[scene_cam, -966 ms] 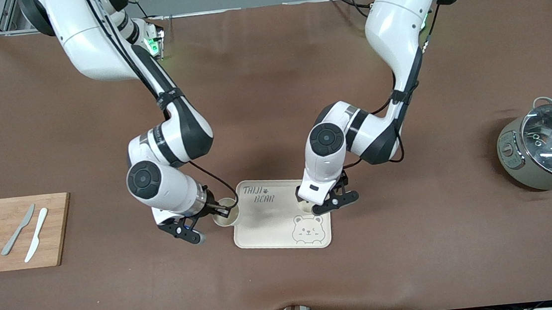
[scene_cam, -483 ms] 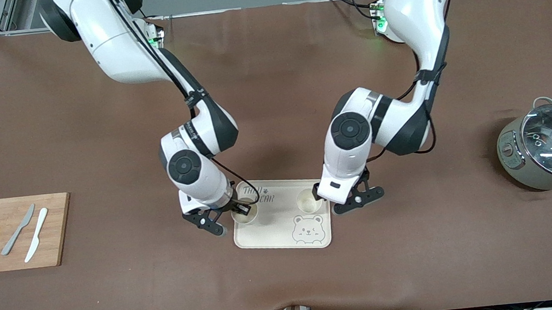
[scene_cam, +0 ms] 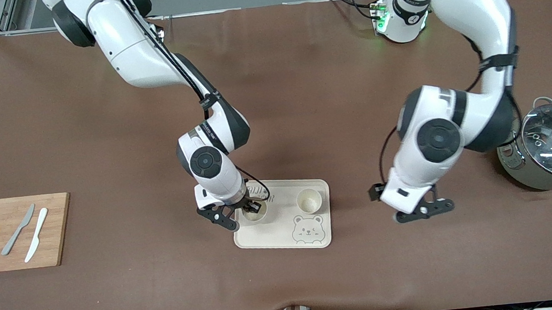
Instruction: Place white IKEA cup upright on tray with both arms
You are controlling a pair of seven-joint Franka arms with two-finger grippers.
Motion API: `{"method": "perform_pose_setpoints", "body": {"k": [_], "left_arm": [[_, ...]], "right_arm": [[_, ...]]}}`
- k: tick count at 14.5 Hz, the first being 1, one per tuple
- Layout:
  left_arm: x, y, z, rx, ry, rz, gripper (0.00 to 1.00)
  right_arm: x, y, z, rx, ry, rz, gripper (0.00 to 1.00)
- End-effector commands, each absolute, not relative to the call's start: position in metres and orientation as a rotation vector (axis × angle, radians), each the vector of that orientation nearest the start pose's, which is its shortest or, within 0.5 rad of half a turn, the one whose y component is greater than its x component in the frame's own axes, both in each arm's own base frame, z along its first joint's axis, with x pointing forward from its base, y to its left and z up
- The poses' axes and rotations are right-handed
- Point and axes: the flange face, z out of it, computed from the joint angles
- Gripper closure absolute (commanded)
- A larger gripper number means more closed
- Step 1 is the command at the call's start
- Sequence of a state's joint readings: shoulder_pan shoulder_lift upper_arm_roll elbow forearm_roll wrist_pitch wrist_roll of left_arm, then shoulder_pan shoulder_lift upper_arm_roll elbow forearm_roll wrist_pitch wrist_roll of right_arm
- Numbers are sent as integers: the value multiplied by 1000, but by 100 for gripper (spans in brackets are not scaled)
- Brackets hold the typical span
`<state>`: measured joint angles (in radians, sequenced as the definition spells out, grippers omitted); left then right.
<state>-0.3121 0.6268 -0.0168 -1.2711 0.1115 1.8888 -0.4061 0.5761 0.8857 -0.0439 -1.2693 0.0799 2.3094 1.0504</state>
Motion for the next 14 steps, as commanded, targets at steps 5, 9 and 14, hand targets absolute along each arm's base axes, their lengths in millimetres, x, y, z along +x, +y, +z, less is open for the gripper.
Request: {"method": "perform_pose_setpoints", "body": {"k": [5, 9, 14], "left_arm": [[689, -151, 435, -3046, 124, 47, 0], [688, -61, 491, -3112, 143, -5, 0], [674, -15, 537, -3126, 159, -55, 0]], "right_arm": [[654, 407, 227, -2878, 846, -179, 100], [653, 411, 220, -2872, 840, -191, 100], [649, 416, 212, -2882, 840, -198, 100]]}}
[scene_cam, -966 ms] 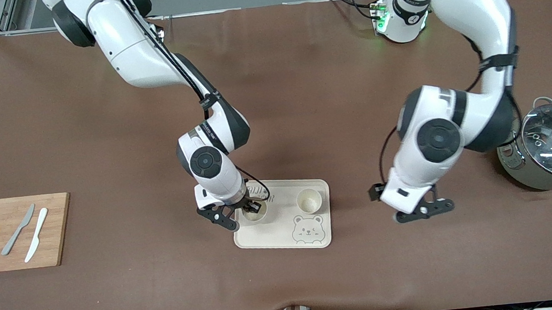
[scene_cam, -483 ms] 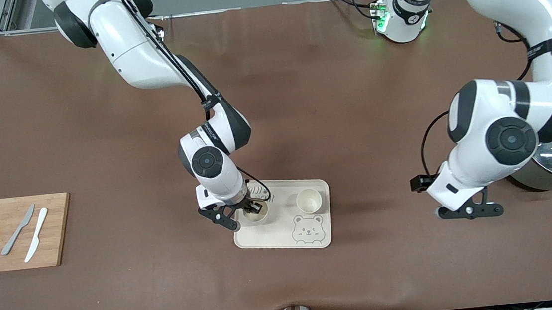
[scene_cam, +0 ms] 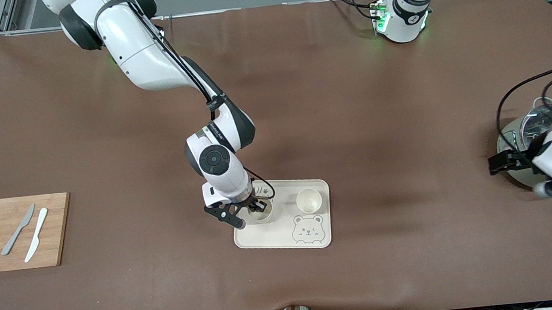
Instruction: Place white IKEA cup upright on tray with both arms
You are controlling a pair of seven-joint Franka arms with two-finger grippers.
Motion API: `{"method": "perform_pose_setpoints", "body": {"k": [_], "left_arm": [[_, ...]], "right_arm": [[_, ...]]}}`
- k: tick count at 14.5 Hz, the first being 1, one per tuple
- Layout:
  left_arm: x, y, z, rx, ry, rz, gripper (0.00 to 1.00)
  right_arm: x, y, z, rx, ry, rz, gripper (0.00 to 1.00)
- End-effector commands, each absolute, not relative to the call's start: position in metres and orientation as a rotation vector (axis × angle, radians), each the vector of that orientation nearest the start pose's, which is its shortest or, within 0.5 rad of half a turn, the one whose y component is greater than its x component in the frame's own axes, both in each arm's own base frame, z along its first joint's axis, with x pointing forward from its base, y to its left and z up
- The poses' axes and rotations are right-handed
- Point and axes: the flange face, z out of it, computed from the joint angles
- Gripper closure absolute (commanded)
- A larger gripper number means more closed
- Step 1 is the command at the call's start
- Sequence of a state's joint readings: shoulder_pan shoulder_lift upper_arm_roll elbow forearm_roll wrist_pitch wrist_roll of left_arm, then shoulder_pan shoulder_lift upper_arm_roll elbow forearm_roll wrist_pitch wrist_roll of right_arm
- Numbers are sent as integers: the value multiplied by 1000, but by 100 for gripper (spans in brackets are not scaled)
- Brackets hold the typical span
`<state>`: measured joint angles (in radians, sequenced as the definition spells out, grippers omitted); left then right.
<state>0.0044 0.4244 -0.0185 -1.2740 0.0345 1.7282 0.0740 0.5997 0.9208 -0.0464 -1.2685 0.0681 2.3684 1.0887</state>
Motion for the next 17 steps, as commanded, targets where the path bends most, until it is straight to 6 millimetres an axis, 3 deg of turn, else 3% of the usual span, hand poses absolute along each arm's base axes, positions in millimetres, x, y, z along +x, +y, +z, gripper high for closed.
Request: {"method": "perform_pose_setpoints", "body": {"k": [1, 2, 3, 4, 6, 10, 13, 17], "left_arm": [[667, -17, 547, -3140, 160, -34, 0], [658, -15, 558, -3144, 155, -15, 0], [648, -10, 577, -3134, 158, -31, 0], [640, 1, 584, -3139, 139, -8, 0], [639, 2, 581, -3145, 122, 21, 0], [648, 0, 567, -3144, 117, 43, 0], [645, 6, 572, -3141, 117, 34, 0], [639, 6, 548, -3130, 108, 185, 0]], "right_arm": [[649, 416, 212, -2882, 840, -198, 100], [649, 416, 211, -2881, 841, -197, 100], [649, 416, 211, -2882, 841, -195, 91], [649, 415, 211, -2882, 844, -195, 71], [649, 415, 211, -2883, 843, -197, 0], [649, 415, 211, -2900, 822, -217, 0], [649, 414, 212, -2901, 819, -217, 0], [651, 413, 216, -2904, 818, -219, 0]]}}
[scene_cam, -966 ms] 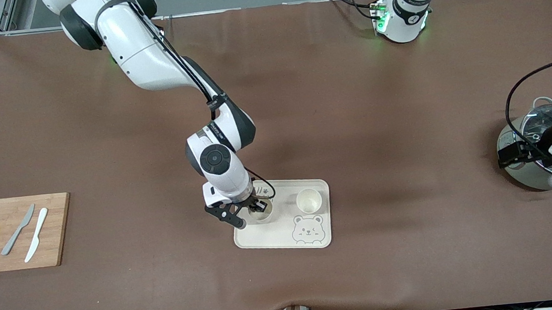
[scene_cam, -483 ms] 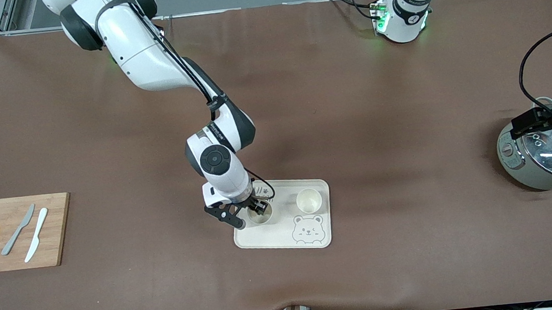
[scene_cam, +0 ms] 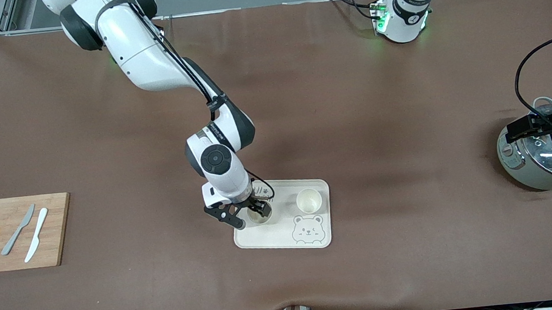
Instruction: Place white IKEA cup upright on tray with both arms
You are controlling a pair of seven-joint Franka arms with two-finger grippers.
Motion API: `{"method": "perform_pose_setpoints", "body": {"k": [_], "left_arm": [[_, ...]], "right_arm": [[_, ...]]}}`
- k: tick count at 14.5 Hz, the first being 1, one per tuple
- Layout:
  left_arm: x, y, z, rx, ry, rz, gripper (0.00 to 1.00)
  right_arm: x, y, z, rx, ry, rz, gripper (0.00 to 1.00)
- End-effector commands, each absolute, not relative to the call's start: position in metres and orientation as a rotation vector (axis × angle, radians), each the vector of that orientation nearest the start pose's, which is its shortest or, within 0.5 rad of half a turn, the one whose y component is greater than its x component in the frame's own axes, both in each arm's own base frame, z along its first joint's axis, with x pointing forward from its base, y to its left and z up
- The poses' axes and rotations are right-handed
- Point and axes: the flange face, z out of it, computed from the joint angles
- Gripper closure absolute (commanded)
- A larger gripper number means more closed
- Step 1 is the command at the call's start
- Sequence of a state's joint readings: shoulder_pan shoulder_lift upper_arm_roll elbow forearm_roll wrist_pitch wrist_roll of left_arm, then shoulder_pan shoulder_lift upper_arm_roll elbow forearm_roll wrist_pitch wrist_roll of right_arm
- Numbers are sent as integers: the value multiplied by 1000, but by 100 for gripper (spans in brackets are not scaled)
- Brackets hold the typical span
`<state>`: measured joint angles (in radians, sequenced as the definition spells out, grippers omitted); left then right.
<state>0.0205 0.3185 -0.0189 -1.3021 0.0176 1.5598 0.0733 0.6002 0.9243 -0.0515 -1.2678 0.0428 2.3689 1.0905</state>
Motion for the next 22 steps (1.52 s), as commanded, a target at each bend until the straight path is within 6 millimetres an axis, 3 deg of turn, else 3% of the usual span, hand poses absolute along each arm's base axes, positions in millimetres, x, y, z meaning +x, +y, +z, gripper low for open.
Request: {"method": "perform_pose_setpoints", "body": {"k": [1, 2, 3, 4, 5, 8, 11, 13, 15, 17, 19, 22], "left_arm": [[632, 10, 547, -3128, 103, 238, 0], [629, 12, 559, -3136, 72, 215, 0], [621, 17, 586, -3138, 57, 143, 0], [617, 32, 596, -3130, 20, 117, 0], [617, 37, 594, -3130, 8, 121, 0], [608, 17, 590, -3095, 82, 228, 0], [593, 11, 606, -3066, 89, 267, 0], [584, 23, 620, -3085, 73, 246, 0], [571, 36, 624, -3088, 54, 317, 0], [551, 42, 632, -3072, 193, 432, 0], [541, 45, 647, -3086, 325, 419, 0], [557, 38, 633, -3088, 149, 390, 0]], "right_arm": [[651, 412, 217, -2907, 816, -216, 0], [652, 410, 220, -2905, 819, -218, 0], [654, 409, 226, -2899, 821, -222, 0], [655, 408, 230, -2895, 820, -227, 0], [655, 408, 234, -2892, 820, -228, 0], [655, 405, 247, -2926, 828, -187, 0], [654, 391, 265, -2986, 835, -108, 0], [651, 388, 303, -3000, 814, -91, 0], [650, 374, 362, -2988, 781, -93, 0], [641, 348, 419, -3022, 750, -28, 0], [627, 318, 473, -3060, 705, 43, 0], [603, 258, 544, -3032, 642, 167, 0]]}}
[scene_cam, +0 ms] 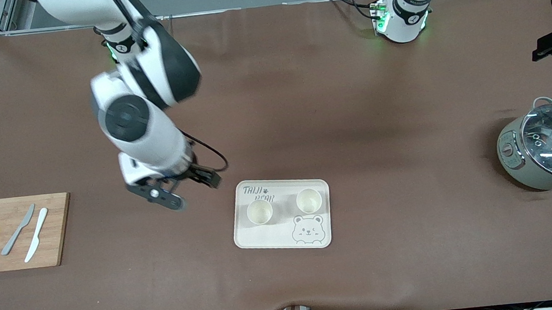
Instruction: Place white IKEA cup upright on tray with both arms
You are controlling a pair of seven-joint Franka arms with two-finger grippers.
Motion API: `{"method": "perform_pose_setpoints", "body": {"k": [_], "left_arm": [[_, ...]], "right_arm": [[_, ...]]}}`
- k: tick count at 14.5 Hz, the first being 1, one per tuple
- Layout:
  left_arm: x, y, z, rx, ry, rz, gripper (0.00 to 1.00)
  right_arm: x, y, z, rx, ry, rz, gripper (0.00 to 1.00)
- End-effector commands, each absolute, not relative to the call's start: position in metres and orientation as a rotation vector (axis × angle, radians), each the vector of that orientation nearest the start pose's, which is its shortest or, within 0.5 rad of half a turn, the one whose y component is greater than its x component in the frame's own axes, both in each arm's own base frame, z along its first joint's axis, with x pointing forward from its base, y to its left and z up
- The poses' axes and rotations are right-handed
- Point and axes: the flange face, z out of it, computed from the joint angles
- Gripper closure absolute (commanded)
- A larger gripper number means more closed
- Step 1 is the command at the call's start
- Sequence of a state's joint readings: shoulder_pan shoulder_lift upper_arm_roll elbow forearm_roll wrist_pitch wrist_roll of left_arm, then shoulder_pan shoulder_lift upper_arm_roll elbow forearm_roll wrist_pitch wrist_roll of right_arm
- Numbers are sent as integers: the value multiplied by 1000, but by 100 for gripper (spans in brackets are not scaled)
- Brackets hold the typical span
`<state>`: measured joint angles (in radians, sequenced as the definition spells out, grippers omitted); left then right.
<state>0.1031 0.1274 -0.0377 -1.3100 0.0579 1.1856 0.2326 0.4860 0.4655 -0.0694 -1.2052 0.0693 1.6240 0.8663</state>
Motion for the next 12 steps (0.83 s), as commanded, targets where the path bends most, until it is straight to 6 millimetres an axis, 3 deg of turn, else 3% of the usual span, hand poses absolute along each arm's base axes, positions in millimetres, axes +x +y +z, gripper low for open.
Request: {"method": "perform_pose_setpoints", "body": {"k": [1, 5, 7, 9, 12], "left_arm": [[559, 34, 632, -3087, 62, 380, 0], [555, 21, 636, -3138, 44, 383, 0], [558, 19, 633, -3137, 47, 386, 0], [568, 16, 632, -3144, 56, 299, 0], [600, 10, 622, -3153, 12, 109, 0]], "right_arm": [[593, 237, 565, -3032, 612, 188, 0], [561, 129, 632, -3048, 443, 265, 0], [550, 67, 652, -3039, 364, 284, 0], [552, 19, 654, -3030, 283, 259, 0], [555, -30, 648, -3033, 200, 214, 0]]}}
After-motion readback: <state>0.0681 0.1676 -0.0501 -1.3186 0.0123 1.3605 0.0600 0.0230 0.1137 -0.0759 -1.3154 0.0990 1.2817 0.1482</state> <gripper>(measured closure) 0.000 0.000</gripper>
